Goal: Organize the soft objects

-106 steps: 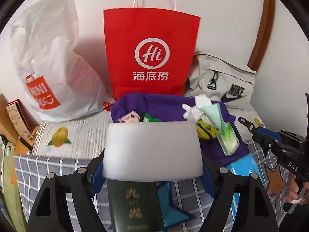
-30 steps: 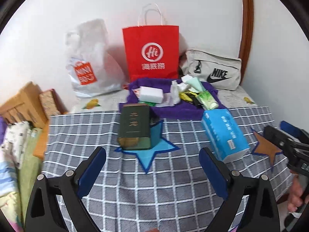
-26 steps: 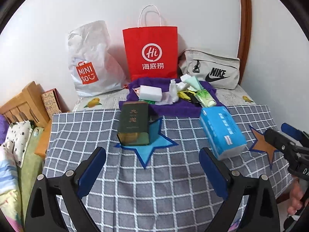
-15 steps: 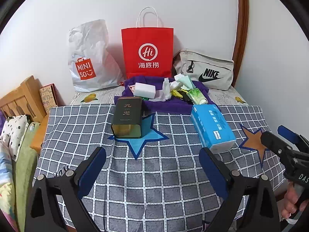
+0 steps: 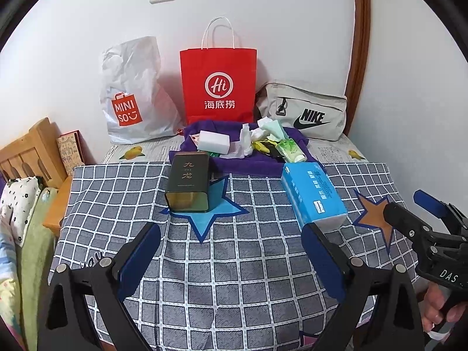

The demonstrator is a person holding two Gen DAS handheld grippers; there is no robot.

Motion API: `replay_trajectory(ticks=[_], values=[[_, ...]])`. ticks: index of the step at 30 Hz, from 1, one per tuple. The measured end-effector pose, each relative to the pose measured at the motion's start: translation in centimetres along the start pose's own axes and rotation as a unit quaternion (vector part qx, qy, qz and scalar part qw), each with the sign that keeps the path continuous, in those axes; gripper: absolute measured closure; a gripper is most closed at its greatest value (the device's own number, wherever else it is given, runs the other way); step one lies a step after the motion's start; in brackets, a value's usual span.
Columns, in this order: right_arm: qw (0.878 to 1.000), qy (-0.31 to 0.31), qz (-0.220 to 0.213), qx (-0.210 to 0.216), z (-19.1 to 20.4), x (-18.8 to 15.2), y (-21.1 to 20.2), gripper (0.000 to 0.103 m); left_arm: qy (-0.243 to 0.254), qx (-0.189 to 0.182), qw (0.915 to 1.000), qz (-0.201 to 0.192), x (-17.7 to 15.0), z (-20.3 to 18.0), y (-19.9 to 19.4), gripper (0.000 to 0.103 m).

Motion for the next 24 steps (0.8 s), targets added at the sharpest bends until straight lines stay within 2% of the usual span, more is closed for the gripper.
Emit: replay_trajectory(ticks=[24], values=[[1.000, -0.011, -0.001, -0.001, 0.53, -0.09, -0.12, 0.004, 0.004, -0.002, 1.0000, 0.000, 0.22, -0.39, -0.48, 0.006]])
Point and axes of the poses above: each gripper's, at about its wrist camera, not at the fingertips, and y roughly the way its jaws point, z to its left, x to its top, the point moved 9 cm from there along y, roughly the way its jaws point, and after that the axes turned 2 degrees about x, right-handed, at the moved point
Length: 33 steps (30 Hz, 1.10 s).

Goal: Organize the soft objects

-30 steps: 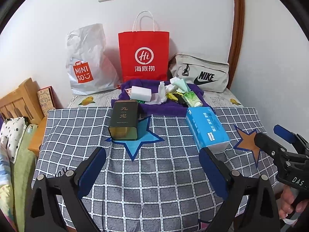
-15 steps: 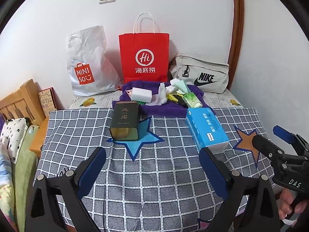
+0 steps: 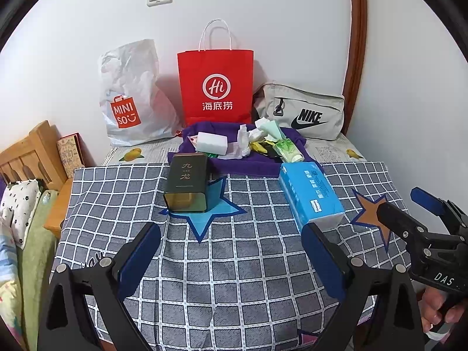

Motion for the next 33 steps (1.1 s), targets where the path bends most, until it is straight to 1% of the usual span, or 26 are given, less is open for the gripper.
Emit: replay_trajectory(ticks=[33], values=[[1.000, -0.003, 0.005, -0.001, 0.32, -0.03, -0.02, 0.004, -0.002, 0.000, 1.0000, -0.003, 0.12, 0.03, -0.39, 0.006]])
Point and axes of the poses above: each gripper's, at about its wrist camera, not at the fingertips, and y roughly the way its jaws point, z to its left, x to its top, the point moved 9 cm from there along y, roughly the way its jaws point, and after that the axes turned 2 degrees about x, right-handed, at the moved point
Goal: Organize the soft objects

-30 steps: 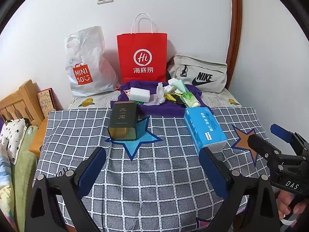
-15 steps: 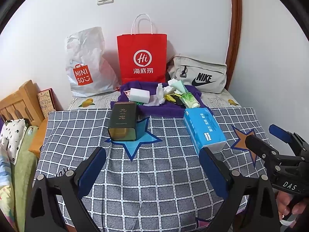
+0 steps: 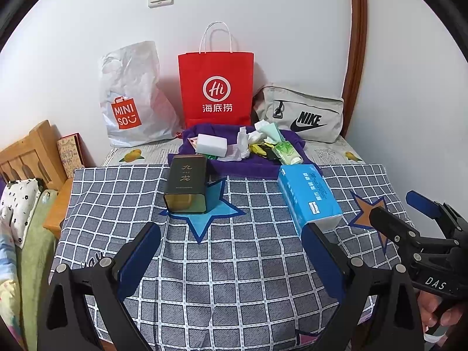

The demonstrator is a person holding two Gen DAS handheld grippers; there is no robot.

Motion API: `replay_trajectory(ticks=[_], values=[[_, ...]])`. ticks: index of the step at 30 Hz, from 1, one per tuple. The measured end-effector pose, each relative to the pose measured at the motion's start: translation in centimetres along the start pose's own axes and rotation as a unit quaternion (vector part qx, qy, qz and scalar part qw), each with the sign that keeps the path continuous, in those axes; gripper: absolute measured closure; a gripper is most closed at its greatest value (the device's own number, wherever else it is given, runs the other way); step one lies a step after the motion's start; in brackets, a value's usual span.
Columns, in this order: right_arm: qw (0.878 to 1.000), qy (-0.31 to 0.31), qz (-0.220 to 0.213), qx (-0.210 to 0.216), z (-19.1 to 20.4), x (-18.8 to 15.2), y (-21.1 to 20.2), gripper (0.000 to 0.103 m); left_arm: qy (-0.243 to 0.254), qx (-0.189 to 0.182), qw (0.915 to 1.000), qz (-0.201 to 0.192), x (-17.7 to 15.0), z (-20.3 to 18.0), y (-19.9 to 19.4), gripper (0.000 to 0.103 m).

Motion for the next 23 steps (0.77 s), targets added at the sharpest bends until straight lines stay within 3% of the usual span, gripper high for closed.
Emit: replay_trajectory(ticks=[23], values=[[1.000, -0.002, 0.004, 0.006, 0.08, -0.08, 0.11, 0.004, -0.001, 0.001, 1.0000, 0.001, -0.11, 0.10, 0.07, 0.006]])
Point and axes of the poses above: each gripper's, at about its wrist camera, not at the fingertips, and y roughly the way its jaws point, z to its left, x to its top, the point moved 9 cm from there along y, roughly the way its jaws point, and after that the axes turned 2 degrees about x, right-handed, at the moved point
